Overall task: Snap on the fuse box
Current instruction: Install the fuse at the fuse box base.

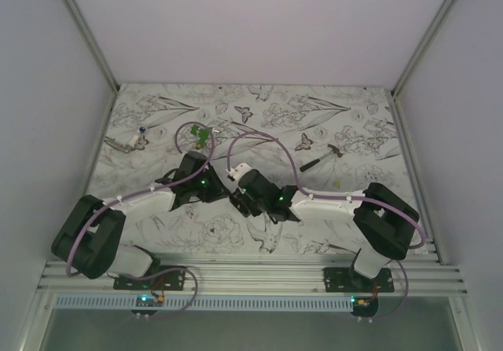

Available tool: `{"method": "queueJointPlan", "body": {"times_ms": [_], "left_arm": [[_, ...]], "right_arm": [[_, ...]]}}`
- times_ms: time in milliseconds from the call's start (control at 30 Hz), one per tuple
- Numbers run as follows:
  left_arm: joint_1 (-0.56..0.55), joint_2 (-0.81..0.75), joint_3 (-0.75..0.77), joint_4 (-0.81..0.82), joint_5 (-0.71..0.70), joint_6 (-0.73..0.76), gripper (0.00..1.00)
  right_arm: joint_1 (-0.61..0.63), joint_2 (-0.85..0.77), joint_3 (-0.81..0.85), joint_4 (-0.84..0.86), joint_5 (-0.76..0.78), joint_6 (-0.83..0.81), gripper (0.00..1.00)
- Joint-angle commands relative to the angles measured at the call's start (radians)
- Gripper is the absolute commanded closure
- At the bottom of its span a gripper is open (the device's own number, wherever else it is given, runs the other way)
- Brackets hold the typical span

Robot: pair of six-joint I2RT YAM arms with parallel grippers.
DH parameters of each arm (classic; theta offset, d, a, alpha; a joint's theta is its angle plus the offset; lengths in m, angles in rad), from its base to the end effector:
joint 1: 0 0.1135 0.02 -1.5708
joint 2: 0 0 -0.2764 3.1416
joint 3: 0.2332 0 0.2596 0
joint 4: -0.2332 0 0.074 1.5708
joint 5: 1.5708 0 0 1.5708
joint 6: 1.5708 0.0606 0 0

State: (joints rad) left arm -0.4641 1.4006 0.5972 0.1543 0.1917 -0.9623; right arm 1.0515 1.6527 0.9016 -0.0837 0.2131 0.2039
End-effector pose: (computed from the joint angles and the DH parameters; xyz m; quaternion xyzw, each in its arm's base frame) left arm 0.2614 -0.1437 0.1651 -0.1785 0.8745 -0.3544 0.2787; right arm 0.1886 0.3041 0.1617 -0.3466 0.8614 0.1298 0.3478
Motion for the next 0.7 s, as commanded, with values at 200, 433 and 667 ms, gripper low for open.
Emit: {"method": "queueJointPlan", "body": {"times_ms": [200,433,667], "left_arm": [[0.005,-0.069,-0.019,-0.038,-0.027,0.024,0.69],[0.010,-0.201,-0.045,-0.145,-0.082,0.071,0.59],[0.012,-0.308,-0.057,-0.235,-0.123,0.125,0.45]], "right_arm": [[0.007,-0.026,0.018,-0.097,0.019,0.030,0.73],[0.005,-0.057,0.046,-0.114,0.029,0.022,0.67],[-0.011,-0.038,0.101,-0.188,0.018,0.004,0.70]]}}
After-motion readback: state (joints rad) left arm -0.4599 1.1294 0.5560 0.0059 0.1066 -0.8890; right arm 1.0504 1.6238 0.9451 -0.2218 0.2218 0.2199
